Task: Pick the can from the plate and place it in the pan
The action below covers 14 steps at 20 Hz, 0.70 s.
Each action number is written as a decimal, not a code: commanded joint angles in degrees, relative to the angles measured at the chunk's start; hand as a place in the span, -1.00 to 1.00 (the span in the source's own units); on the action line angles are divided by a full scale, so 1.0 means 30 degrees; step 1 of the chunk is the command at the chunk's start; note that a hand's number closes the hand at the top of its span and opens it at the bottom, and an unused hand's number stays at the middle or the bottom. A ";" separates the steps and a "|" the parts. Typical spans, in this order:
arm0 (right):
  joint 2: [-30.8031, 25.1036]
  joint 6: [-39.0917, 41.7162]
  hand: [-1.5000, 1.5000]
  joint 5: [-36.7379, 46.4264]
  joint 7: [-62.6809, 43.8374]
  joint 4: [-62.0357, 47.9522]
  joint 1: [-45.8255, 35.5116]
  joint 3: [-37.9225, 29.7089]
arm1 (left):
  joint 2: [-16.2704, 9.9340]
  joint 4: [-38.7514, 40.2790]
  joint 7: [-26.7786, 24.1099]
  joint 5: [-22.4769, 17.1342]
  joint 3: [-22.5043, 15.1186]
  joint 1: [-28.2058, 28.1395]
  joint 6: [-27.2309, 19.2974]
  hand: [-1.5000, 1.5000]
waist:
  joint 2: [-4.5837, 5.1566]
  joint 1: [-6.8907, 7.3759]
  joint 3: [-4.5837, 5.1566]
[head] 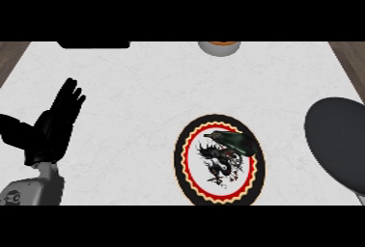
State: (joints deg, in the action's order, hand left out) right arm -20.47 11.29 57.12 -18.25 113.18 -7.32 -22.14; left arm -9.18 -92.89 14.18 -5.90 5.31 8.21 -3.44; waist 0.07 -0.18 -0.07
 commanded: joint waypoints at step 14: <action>-0.2329 -0.7814 1.00 -0.0633 0.9512 -1.7999 -0.3594 -0.1730 | 0.0297 0.0766 -0.0453 0.0200 -0.0017 0.0423 0.0298 0.00 | 0.0117 0.0391 0.0001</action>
State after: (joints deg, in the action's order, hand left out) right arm -26.05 -7.01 51.71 8.35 72.01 -13.37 -28.14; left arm -9.53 -93.18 14.77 -6.33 5.96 8.48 -2.04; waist 0.19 0.60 -0.06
